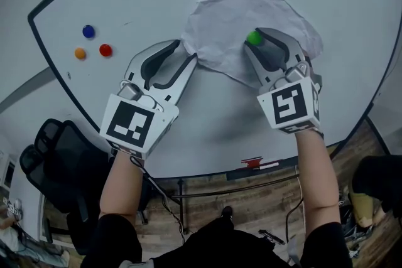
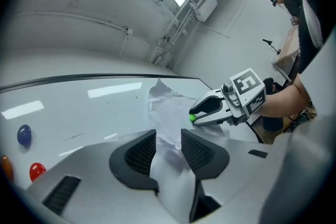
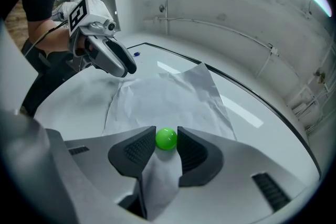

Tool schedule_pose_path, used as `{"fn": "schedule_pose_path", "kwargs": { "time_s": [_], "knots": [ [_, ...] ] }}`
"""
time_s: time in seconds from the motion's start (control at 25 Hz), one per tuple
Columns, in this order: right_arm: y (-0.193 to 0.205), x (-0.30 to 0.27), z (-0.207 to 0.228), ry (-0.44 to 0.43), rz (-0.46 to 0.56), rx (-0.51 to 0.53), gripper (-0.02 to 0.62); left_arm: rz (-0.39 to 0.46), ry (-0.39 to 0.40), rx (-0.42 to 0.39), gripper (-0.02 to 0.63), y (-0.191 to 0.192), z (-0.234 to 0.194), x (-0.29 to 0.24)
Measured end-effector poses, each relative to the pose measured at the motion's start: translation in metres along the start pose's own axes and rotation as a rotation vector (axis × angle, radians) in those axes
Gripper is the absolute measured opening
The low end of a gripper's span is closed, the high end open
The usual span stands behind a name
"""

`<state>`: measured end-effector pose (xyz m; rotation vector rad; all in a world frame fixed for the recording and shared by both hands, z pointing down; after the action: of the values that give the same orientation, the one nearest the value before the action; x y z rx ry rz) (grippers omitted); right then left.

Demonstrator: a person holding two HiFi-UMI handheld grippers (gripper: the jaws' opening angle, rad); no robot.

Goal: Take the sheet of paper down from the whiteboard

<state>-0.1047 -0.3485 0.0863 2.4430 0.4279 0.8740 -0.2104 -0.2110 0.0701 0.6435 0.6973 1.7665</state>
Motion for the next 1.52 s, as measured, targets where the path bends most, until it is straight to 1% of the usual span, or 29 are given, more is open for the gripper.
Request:
{"fn": "schedule_pose_path", "kwargs": {
  "time_s": [0.08, 0.16, 0.44, 0.48, 0.56, 0.64, 0.76, 0.88, 1.0, 1.12, 1.2, 1.32, 1.52],
  "knots": [
    [0.000, -0.001, 0.001, 0.000, -0.003, -0.008, 0.133, -0.027, -0.001, 0.024, 0.173, 0.006, -0.001, -0.003],
    [0.000, -0.001, 0.001, 0.001, -0.006, -0.009, 0.132, -0.058, 0.004, 0.047, 0.209, 0.010, -0.002, -0.006],
    [-0.001, 0.000, 0.001, 0.007, -0.014, -0.006, 0.130, -0.117, 0.011, 0.069, 0.206, 0.015, 0.001, -0.020],
    [-0.001, 0.000, 0.001, 0.007, -0.013, -0.007, 0.130, -0.126, 0.012, 0.068, 0.202, 0.015, 0.001, -0.021],
    [-0.001, 0.000, 0.001, 0.006, -0.014, -0.009, 0.130, -0.139, 0.014, 0.059, 0.157, 0.015, 0.002, -0.023],
    [0.000, 0.000, 0.001, 0.001, -0.016, -0.009, 0.130, -0.145, 0.021, 0.053, 0.136, 0.015, 0.003, -0.025],
    [-0.001, -0.001, 0.002, -0.005, -0.016, -0.010, 0.130, -0.139, 0.032, 0.045, 0.096, 0.013, 0.005, -0.028],
    [-0.002, -0.002, 0.001, -0.011, -0.017, -0.014, 0.130, -0.127, 0.026, 0.027, 0.054, 0.010, 0.006, -0.028],
    [-0.002, -0.003, 0.002, -0.013, -0.023, -0.019, 0.130, -0.124, 0.009, 0.006, 0.041, 0.010, 0.004, -0.029],
    [0.000, -0.002, 0.005, -0.011, -0.019, -0.041, 0.130, -0.110, -0.004, 0.009, 0.028, 0.010, 0.001, -0.028],
    [-0.003, 0.004, 0.009, -0.006, 0.001, -0.055, 0.130, -0.099, -0.016, 0.008, 0.021, 0.009, 0.001, -0.027],
    [-0.012, 0.017, 0.017, 0.002, 0.048, -0.049, 0.130, -0.095, -0.023, 0.006, 0.020, 0.008, 0.001, -0.026],
    [-0.025, 0.037, 0.031, 0.015, 0.100, -0.076, 0.130, -0.127, -0.016, 0.012, 0.020, 0.015, 0.002, -0.026]
  ]
}}
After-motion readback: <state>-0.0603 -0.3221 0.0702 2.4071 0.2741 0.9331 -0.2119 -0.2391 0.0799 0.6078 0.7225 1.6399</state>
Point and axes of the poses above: the fingertips, and each gripper's own axes: x backward along the fingers, z to its right, y out of its underside, the point moved 5 cm from there along x, backward along the fingers, and after that the axes turned 15 degrees about y, right-handed, at the moved point
